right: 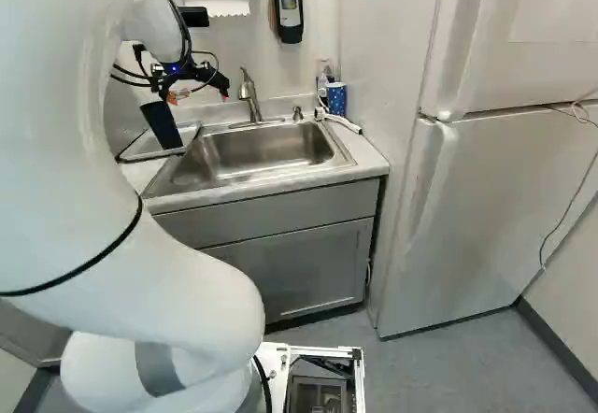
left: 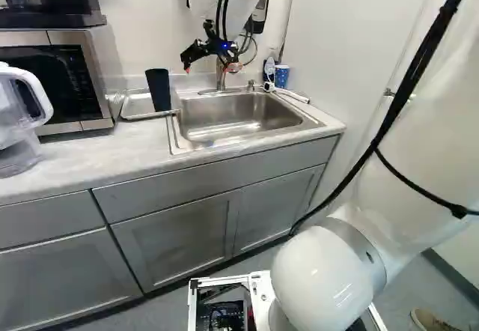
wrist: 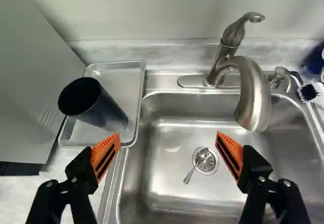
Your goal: Rinse the cup and place it in the tray
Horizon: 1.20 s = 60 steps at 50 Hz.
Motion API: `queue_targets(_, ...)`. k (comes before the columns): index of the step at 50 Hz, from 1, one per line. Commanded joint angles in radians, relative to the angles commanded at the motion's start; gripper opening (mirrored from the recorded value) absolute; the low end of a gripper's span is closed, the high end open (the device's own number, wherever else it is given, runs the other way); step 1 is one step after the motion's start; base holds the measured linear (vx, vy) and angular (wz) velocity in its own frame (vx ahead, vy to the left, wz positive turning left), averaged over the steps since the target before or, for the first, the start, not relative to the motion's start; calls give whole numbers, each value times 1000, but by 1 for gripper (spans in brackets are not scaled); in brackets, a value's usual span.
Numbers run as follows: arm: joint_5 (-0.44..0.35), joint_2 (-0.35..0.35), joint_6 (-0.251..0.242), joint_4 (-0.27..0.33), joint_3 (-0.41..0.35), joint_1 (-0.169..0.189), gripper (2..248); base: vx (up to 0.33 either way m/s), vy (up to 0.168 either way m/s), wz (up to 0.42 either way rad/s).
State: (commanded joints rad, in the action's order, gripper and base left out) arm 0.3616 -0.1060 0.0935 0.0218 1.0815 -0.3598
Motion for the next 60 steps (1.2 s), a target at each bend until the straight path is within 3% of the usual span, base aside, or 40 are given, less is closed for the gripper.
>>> queue_targets(22,0,-77,0,0,-71,57,247,0,0,0)
queue_targets(60,0,-77,0,0,-71,57,247,0,0,0)
